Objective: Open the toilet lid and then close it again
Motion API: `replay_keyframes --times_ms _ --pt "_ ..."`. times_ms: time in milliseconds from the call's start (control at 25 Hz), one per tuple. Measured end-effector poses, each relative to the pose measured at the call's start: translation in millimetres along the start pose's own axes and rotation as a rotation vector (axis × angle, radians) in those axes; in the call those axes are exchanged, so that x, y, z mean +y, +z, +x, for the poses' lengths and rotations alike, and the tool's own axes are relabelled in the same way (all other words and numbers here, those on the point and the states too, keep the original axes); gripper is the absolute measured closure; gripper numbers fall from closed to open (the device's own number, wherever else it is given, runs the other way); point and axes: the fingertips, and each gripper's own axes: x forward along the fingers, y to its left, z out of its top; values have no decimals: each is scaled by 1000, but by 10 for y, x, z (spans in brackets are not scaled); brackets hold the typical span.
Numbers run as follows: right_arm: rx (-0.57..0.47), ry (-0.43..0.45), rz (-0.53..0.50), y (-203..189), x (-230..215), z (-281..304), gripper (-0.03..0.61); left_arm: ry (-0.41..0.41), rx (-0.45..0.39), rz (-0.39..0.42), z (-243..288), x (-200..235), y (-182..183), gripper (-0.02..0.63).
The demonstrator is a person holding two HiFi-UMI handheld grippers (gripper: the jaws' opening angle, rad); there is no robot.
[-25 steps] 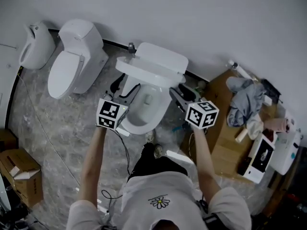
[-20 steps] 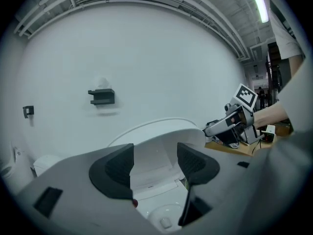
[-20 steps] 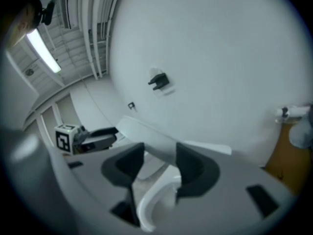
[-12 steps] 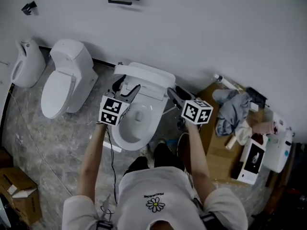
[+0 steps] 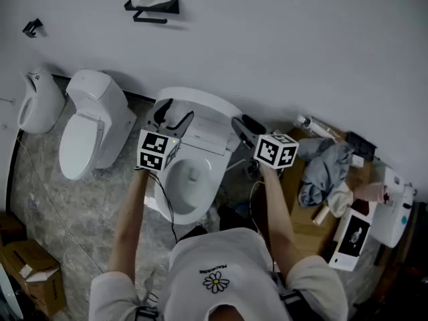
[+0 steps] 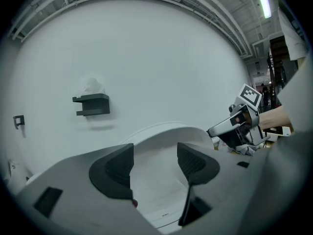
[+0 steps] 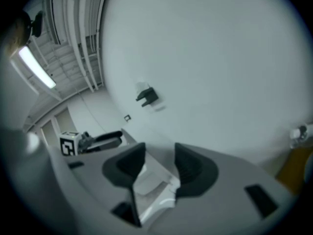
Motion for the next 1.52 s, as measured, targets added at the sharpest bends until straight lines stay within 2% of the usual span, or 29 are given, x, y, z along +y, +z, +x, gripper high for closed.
replay_keyframes --times_ms 400,520,600,720,800,920,1040,1280,1400,1520 --pt "-3 30 34 482 -434 359 382 19 15 17 742 254 213 318" --pt "3 19 40 568 -551 454 382 22 22 -9 909 326 251 318" --pt "39 -1 -1 551 -609 522 382 29 23 -38 996 357 261 318" --pt "80 -86 -165 517 -647 601 399 44 18 -38 1092 391 270 318" --pt "78 -120 -226 515 -668 608 402 43 17 -27 1118 393 274 318" --pt "66 -118 -197 525 -690 598 402 36 31 -19 1134 383 270 318" --pt "64 -106 -175 529 -659 601 402 27 40 -48 1140 385 273 318" --pt "-36 -88 -166 770 -379 459 402 -5 70 -100 1089 374 305 318" --pt "-124 -74 -210 963 -107 282 403 5 4 -172 846 394 426 318" --pt "-220 -84 -272 1152 227 34 426 47 -102 -176 417 406 684 318"
